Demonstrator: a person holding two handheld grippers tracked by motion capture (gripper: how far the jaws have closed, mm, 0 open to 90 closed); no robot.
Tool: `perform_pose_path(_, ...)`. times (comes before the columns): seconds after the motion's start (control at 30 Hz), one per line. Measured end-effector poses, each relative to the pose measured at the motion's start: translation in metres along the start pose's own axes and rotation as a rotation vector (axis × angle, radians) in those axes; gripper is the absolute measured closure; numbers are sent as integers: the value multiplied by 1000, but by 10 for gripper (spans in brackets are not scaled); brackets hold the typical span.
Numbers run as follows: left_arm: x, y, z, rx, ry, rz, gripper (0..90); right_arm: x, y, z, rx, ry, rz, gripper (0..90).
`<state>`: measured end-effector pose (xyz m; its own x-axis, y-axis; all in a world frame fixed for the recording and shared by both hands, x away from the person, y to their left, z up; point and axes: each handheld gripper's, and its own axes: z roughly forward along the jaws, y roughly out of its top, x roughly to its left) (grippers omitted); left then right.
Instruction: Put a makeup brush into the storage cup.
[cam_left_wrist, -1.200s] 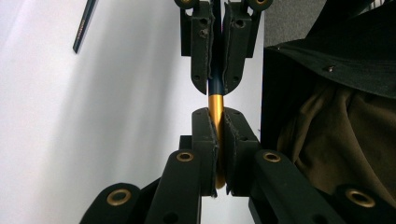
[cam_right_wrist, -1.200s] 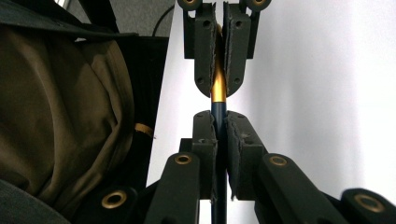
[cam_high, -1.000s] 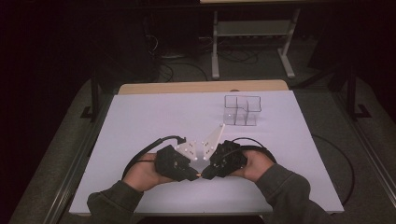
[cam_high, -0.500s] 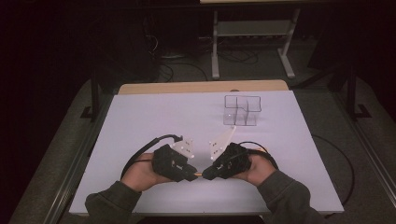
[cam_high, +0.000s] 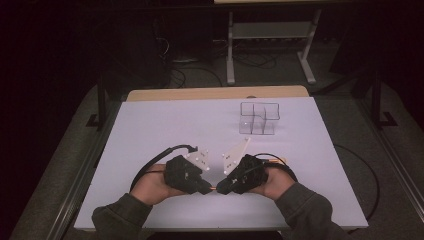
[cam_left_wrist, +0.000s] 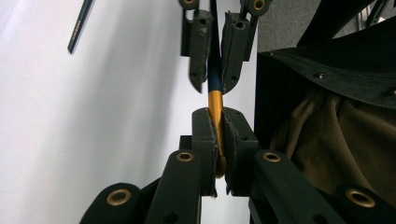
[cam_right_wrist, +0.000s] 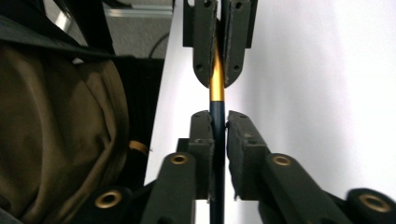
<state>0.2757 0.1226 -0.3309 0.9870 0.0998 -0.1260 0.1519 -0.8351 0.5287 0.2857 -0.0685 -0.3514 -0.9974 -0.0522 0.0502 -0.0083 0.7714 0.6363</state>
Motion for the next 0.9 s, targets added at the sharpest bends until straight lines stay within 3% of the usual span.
perform_pose_path(0.4,0,2,3,23,5,-8,843,4,10,6,71,-20,-18,811)
perform_pose_path(0.73,0,1,4,13,-2,-14,831,3,9,7,71,-4,-12,825)
perform_pose_path(0.9,1,-2,-1,-9,19,-20,778,0,7,6,59,3,-3,825)
